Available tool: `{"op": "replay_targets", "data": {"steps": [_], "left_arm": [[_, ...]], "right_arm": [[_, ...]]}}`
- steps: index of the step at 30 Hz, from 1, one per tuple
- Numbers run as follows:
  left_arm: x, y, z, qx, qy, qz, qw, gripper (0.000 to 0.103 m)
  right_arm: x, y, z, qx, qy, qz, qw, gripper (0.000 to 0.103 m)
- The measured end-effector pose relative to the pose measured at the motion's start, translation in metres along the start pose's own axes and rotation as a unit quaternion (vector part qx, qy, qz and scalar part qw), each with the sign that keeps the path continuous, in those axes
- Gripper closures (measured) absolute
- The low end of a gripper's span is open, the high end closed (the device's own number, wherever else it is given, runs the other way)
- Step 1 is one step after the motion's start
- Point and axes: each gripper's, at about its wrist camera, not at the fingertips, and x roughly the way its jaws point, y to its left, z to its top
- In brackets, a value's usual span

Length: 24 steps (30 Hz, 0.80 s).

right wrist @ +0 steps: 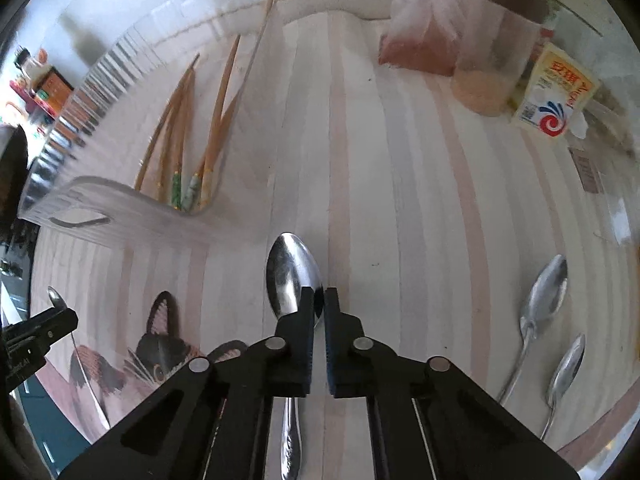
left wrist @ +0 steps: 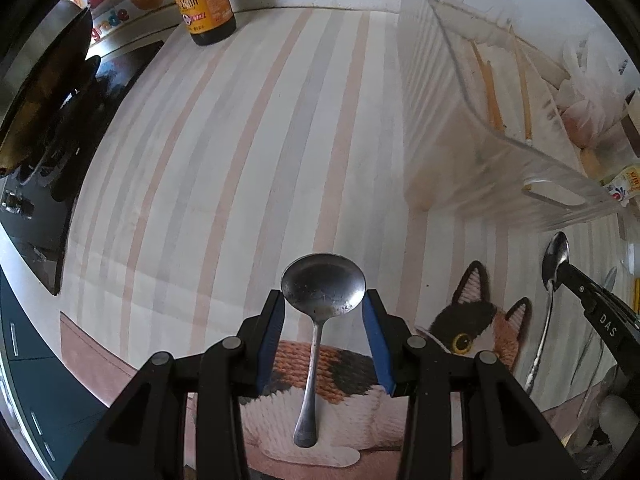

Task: Organize utensils

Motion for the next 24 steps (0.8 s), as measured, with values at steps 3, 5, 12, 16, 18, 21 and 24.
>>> {"op": "replay_targets", "data": {"steps": [3, 5, 12, 16, 18, 21, 24], "left_arm": [[-0.013, -0.001, -0.006, 0.003, -0.006, -0.005, 1.0, 0.066], [-0.018, -0.002, -0.009, 0.005, -0.009, -0.005, 0.9999, 0.066], [-0.002, 0.0, -0.01, 0.0, 0.001, 0.008, 1.0, 0.066], [0.008, 0.006, -0.011, -0.008, 0.008, 0.012, 0.9999, 0.066], [0.01, 0.008, -0.011, -0.012, 0.011, 0.013, 0.9998, 0.067], [0.012, 0.01, -0.011, -0.014, 0.012, 0.014, 0.9997, 0.067], [0.012, 0.011, -0.011, -0.014, 0.01, 0.013, 0.9998, 0.067]], "right_arm": [[-0.01, -0.012, -0.01, 0.006, -0.01, 0.014, 1.0, 0.102], [-0.01, -0.019, -0.014, 0.023, 0.009, 0.049, 0.998, 0.102], [-0.003, -0.011, -0.01, 0.028, 0.011, 0.056, 0.998, 0.048], [0.006, 0.017, -0.006, -0.013, 0.015, 0.038, 0.999, 0.048], [0.016, 0.031, -0.006, -0.038, 0.023, 0.001, 0.999, 0.047], [0.021, 0.044, -0.012, -0.069, 0.011, -0.033, 0.997, 0.056], [0.026, 0.046, -0.016, -0.078, -0.001, -0.04, 0.996, 0.066]]}}
